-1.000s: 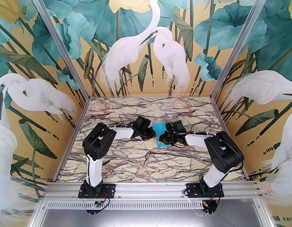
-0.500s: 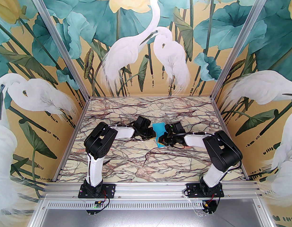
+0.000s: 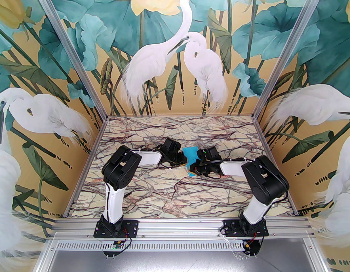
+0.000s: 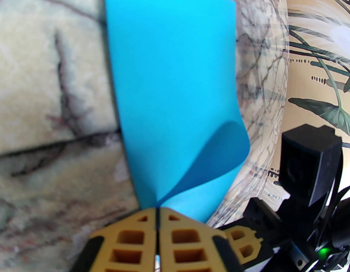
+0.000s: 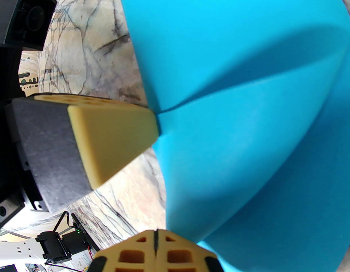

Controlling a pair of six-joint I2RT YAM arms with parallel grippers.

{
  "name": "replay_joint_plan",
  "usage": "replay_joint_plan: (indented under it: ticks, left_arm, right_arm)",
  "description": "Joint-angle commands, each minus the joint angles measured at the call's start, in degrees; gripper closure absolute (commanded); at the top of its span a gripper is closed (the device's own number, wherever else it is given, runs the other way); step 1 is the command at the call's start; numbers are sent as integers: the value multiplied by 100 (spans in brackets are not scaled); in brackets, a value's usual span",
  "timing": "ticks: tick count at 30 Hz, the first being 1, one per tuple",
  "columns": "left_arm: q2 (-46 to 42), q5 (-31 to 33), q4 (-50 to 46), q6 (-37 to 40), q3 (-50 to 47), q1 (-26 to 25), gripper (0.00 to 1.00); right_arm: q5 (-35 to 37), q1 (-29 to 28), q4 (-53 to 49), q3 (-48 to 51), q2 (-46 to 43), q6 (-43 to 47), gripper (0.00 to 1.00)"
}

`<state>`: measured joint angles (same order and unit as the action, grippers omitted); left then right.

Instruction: Fold a paper plane with a square sheet of paper (fold left side to right side)

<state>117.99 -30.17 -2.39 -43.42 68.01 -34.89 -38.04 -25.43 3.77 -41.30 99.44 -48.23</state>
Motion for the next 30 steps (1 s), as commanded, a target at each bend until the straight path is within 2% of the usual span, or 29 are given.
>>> replay_joint_plan:
  ticks: [1, 30]
  left_arm:
    - [134, 135, -147, 141, 133, 27, 92]
    - [269, 159, -234, 141, 240, 61, 92]
  right_arm:
    - [-87, -34, 96, 78, 101, -9, 99]
    - [-125, -67, 287, 141, 241, -88, 99]
